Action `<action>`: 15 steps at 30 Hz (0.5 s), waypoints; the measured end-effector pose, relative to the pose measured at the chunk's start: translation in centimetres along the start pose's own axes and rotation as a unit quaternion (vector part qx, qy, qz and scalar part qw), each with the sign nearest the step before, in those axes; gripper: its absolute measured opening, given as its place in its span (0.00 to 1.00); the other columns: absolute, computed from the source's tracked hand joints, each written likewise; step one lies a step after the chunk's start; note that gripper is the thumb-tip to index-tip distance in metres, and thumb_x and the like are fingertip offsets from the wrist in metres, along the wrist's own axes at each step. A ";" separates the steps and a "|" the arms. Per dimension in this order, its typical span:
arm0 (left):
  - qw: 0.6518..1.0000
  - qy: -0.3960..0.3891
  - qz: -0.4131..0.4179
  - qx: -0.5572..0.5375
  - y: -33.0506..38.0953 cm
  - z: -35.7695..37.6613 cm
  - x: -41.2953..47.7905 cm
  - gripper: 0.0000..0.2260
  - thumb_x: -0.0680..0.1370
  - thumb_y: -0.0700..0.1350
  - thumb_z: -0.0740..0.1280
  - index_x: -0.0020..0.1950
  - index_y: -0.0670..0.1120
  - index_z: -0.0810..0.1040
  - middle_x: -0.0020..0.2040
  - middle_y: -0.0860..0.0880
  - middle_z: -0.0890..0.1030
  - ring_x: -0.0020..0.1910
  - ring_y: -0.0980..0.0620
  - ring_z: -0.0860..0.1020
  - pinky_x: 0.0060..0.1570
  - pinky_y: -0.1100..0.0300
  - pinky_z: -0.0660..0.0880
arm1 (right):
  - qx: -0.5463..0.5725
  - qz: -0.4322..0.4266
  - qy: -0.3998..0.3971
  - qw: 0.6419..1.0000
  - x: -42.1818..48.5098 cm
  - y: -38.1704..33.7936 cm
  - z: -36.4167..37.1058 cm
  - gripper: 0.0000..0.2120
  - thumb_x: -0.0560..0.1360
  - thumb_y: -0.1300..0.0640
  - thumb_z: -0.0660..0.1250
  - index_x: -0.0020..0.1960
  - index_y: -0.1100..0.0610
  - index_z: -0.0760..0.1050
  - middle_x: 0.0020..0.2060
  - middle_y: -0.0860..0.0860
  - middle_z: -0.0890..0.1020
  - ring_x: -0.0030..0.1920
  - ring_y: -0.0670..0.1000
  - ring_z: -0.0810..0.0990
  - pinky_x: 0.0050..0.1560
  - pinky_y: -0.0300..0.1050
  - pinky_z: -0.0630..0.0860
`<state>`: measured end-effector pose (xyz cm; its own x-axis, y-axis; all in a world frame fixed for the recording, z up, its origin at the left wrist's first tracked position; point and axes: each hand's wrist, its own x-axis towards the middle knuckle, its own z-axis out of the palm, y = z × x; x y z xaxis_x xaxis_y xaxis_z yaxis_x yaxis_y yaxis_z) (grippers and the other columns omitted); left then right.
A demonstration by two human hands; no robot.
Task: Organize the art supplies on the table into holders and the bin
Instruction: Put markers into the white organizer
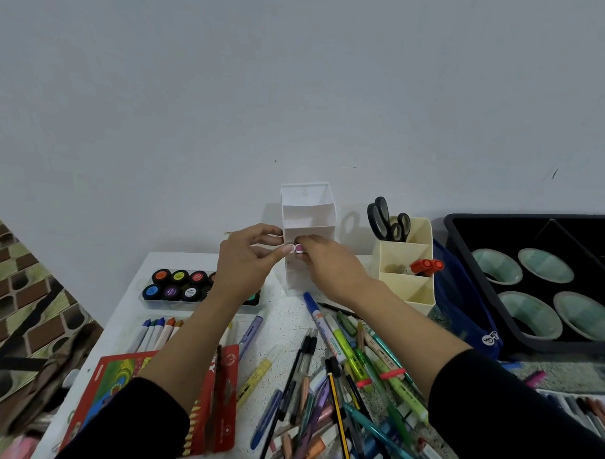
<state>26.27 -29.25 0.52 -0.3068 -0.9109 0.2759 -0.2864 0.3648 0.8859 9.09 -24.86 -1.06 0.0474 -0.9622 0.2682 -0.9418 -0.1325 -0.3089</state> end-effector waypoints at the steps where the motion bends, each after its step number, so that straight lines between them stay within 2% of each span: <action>1: 1.000 0.002 -0.003 -0.001 0.0 0.0 0.0 0.11 0.73 0.48 0.78 0.53 0.49 0.83 0.44 0.54 0.86 0.38 0.59 0.85 0.37 0.61 0.79 | -0.007 -0.003 0.001 1.000 0.1 0.0 0.2 0.08 0.83 0.58 0.59 0.60 0.56 0.74 0.54 0.54 0.80 0.48 0.60 0.79 0.45 0.55 0.77; 4: 1.000 0.005 -0.006 0.006 0.0 0.1 0.0 0.11 0.73 0.48 0.77 0.53 0.49 0.83 0.45 0.55 0.86 0.37 0.59 0.84 0.36 0.62 0.79 | -0.016 -0.007 0.008 1.000 0.2 0.1 0.4 0.09 0.83 0.58 0.59 0.60 0.57 0.74 0.54 0.54 0.79 0.48 0.60 0.79 0.44 0.56 0.77; 7: 1.000 -0.001 0.003 0.027 0.1 0.0 -0.1 0.08 0.74 0.50 0.76 0.51 0.50 0.84 0.44 0.57 0.85 0.38 0.61 0.84 0.36 0.67 0.77 | -0.015 0.006 0.005 1.000 0.1 0.1 0.1 0.10 0.84 0.55 0.59 0.61 0.56 0.73 0.55 0.54 0.80 0.50 0.60 0.80 0.45 0.54 0.77; 10: 0.999 -0.007 0.013 0.051 -0.1 -0.5 -1.2 0.05 0.76 0.49 0.74 0.49 0.50 0.83 0.44 0.57 0.85 0.38 0.61 0.84 0.37 0.65 0.79 | -0.010 0.018 0.010 1.000 -1.2 -0.5 -0.2 0.18 0.83 0.52 0.61 0.72 0.55 0.68 0.64 0.54 0.78 0.55 0.60 0.80 0.47 0.53 0.77; 13: 0.992 -0.019 0.023 0.121 -0.8 -2.1 -3.3 0.02 0.77 0.49 0.73 0.47 0.51 0.83 0.40 0.58 0.84 0.37 0.60 0.82 0.38 0.67 0.79 | 0.006 0.014 0.095 0.995 -3.9 -1.7 0.0 0.21 0.81 0.54 0.62 0.73 0.53 0.67 0.66 0.50 0.76 0.47 0.57 0.82 0.41 0.52 0.78; 15: 0.971 -0.077 0.019 0.226 -1.6 -3.5 -4.9 0.04 0.77 0.51 0.72 0.48 0.52 0.83 0.39 0.60 0.82 0.38 0.60 0.80 0.41 0.67 0.78 | 0.025 -0.006 0.129 0.991 -5.8 -2.8 0.2 0.19 0.81 0.54 0.62 0.71 0.52 0.69 0.66 0.48 0.75 0.38 0.53 0.81 0.35 0.50 0.79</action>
<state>31.37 -26.04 -0.97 -0.4467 -0.8683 0.2159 -0.6304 0.4767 0.6126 11.57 -18.99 -1.95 -0.0343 -0.8687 0.4942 -0.9234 -0.1616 -0.3481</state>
